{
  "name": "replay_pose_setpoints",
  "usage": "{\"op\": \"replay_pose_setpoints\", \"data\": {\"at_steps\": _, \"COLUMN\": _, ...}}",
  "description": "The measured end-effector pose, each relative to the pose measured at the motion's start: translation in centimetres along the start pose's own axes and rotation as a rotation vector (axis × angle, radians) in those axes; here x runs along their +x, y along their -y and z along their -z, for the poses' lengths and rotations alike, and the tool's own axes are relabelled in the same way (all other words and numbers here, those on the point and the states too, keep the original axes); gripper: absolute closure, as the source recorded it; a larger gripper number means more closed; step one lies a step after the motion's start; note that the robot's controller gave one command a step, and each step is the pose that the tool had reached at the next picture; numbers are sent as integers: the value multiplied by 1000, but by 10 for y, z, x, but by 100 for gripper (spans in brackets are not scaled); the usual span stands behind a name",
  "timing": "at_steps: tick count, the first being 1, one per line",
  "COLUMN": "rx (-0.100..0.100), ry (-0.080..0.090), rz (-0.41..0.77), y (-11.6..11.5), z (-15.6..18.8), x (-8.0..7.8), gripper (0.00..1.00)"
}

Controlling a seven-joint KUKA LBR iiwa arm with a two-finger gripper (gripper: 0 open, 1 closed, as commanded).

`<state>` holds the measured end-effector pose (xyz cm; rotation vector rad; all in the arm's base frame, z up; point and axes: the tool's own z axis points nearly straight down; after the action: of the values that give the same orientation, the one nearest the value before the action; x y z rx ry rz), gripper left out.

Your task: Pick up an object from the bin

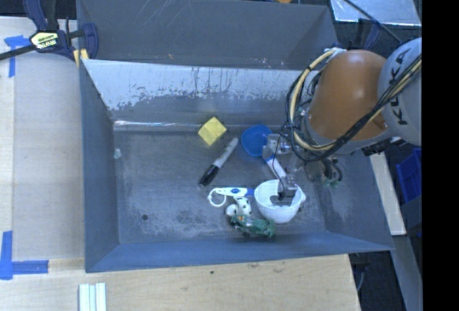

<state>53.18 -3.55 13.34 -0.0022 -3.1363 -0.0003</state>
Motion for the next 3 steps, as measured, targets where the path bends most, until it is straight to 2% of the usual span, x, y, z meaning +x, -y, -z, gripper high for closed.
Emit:
{"op": "replay_pose_setpoints", "data": {"at_steps": 1, "rx": -1, "ry": 0, "rz": -68, "y": -37, "z": -65, "x": 20, "gripper": 0}}
{"op": "replay_pose_setpoints", "data": {"at_steps": 2, "rx": 1, "ry": 5, "rz": -68, "y": -35, "z": -62, "x": 19, "gripper": 100}}
{"op": "replay_pose_setpoints", "data": {"at_steps": 3, "rx": 2, "ry": 17, "rz": -102, "y": 5, "z": 49, "x": 5, "gripper": 100}}
